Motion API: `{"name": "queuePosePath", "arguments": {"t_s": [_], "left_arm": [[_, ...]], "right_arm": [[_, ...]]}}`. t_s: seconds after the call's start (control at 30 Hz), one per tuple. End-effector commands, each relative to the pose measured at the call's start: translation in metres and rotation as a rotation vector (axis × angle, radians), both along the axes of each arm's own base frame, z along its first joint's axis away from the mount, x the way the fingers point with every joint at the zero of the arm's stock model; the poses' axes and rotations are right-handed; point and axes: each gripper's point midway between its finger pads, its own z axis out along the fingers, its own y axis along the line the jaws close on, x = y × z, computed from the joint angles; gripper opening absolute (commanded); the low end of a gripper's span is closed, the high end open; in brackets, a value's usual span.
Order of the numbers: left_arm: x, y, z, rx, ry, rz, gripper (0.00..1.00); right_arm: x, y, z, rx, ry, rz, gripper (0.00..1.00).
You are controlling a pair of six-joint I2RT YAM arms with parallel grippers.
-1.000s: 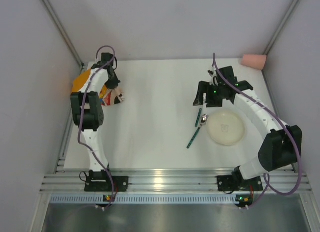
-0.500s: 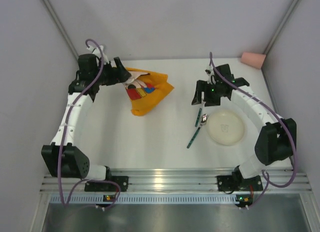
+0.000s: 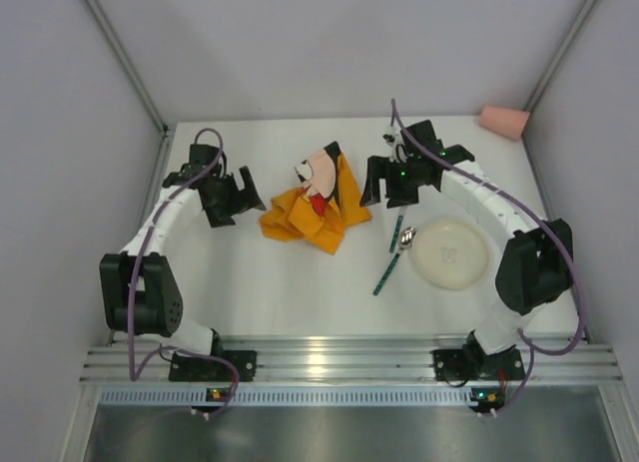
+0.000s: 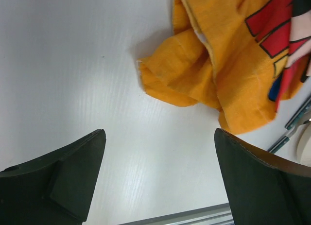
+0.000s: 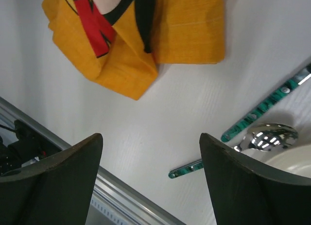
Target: Set the dinner table for one person
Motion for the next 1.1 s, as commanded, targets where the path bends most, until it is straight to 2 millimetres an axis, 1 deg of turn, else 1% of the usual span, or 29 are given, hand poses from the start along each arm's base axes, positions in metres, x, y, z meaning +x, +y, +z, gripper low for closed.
{"name": "queuePosePath", "arguments": {"t_s": [0.0,0.03,0.07,0.1,0.13,0.17,0.2,0.23,0.27,0.3,0.37,0.4,0.43,0.47,0.5,0.53,0.57,0.6,0.63,0.67,0.7,0.73,0.77,0.8,0.83,0.87,0.9,1.0,1.07], "left_arm": [[0.001,-0.015,0.048,-0.025,-0.137,-0.01,0.99],[-0.001,-0.021,0.053,-0.034,-0.159,-0.033,0.99],[-0.001,-0.031,0.065,-0.063,-0.213,-0.069,0.99],[-0.004,-0.044,0.07,-0.078,-0.24,-0.118,0.99],[-0.005,-0.053,0.075,-0.082,-0.274,-0.166,0.99],[-0.006,-0.063,0.08,-0.092,-0.302,-0.208,0.99],[-0.009,-0.081,0.084,-0.094,-0.327,-0.271,0.99],[-0.008,-0.091,0.081,-0.082,-0.326,-0.314,0.99],[-0.006,-0.102,0.085,-0.077,-0.339,-0.348,0.99],[-0.012,-0.12,0.084,-0.07,-0.338,-0.412,0.99],[-0.008,-0.14,0.075,-0.038,-0.318,-0.459,0.99],[-0.011,-0.153,0.07,0.006,-0.316,-0.494,0.98],[-0.012,-0.16,0.052,0.04,-0.264,-0.515,0.95],[-0.012,-0.173,0.053,0.069,-0.272,-0.54,0.91],[-0.011,-0.176,0.046,0.103,-0.251,-0.541,0.89],[-0.01,-0.179,0.033,0.17,-0.221,-0.55,0.87],[-0.007,-0.177,0.027,0.192,-0.211,-0.544,0.87],[-0.007,-0.181,0.023,0.233,-0.214,-0.549,0.86],[-0.005,-0.181,0.013,0.271,-0.202,-0.547,0.86],[-0.004,-0.183,0.01,0.289,-0.204,-0.551,0.86],[-0.004,-0.185,0.007,0.315,-0.206,-0.554,0.86],[-0.002,-0.185,0.0,0.342,-0.196,-0.551,0.86],[0.0,-0.182,-0.001,0.385,-0.199,-0.538,0.86],[0.002,-0.179,-0.002,0.404,-0.195,-0.524,0.86],[0.003,-0.177,-0.007,0.424,-0.184,-0.518,0.85],[0.008,-0.172,-0.005,0.459,-0.192,-0.499,0.85],[0.008,-0.169,-0.006,0.478,-0.184,-0.485,0.85],[0.013,-0.167,-0.012,0.506,-0.177,-0.481,0.82],[0.014,-0.168,-0.02,0.515,-0.161,-0.488,0.74]], "right_arm": [[-0.015,0.043,0.003,0.032,0.004,0.11,0.81],[-0.025,0.056,0.0,0.032,0.008,0.146,0.81],[-0.032,0.059,-0.008,0.026,0.025,0.156,0.81],[-0.033,0.065,-0.011,0.033,0.022,0.162,0.81],[-0.039,0.071,-0.017,0.038,0.043,0.162,0.81],[-0.04,0.071,-0.022,0.041,0.057,0.153,0.81],[-0.044,0.071,-0.033,0.041,0.078,0.148,0.81],[-0.046,0.072,-0.037,0.045,0.095,0.138,0.81],[-0.048,0.07,-0.043,0.038,0.11,0.134,0.81],[-0.048,0.069,-0.048,0.03,0.116,0.131,0.81],[-0.05,0.065,-0.055,0.014,0.129,0.125,0.8],[-0.049,0.062,-0.055,0.008,0.123,0.119,0.8],[-0.049,0.059,-0.056,0.003,0.126,0.109,0.8],[-0.052,0.053,-0.061,-0.006,0.139,0.095,0.8],[-0.052,0.048,-0.063,-0.012,0.144,0.084,0.8],[-0.054,0.038,-0.067,-0.019,0.161,0.054,0.8],[-0.055,0.032,-0.07,-0.022,0.169,0.038,0.8],[-0.057,0.026,-0.069,-0.022,0.171,0.024,0.8],[-0.056,0.016,-0.072,-0.023,0.181,-0.003,0.8],[-0.062,0.008,-0.08,-0.034,0.206,-0.017,0.81],[-0.064,0.003,-0.08,-0.032,0.205,-0.028,0.8],[-0.063,-0.005,-0.081,-0.031,0.21,-0.051,0.81],[-0.068,-0.012,-0.087,-0.037,0.228,-0.063,0.81],[-0.069,-0.015,-0.085,-0.033,0.222,-0.07,0.81],[-0.069,-0.02,-0.086,-0.034,0.227,-0.081,0.81],[-0.071,-0.023,-0.089,-0.039,0.234,-0.087,0.81],[-0.072,-0.024,-0.089,-0.038,0.232,-0.087,0.81],[-0.074,-0.027,-0.093,-0.042,0.245,-0.093,0.81],[-0.073,-0.025,-0.093,-0.034,0.249,-0.093,0.8]]}}
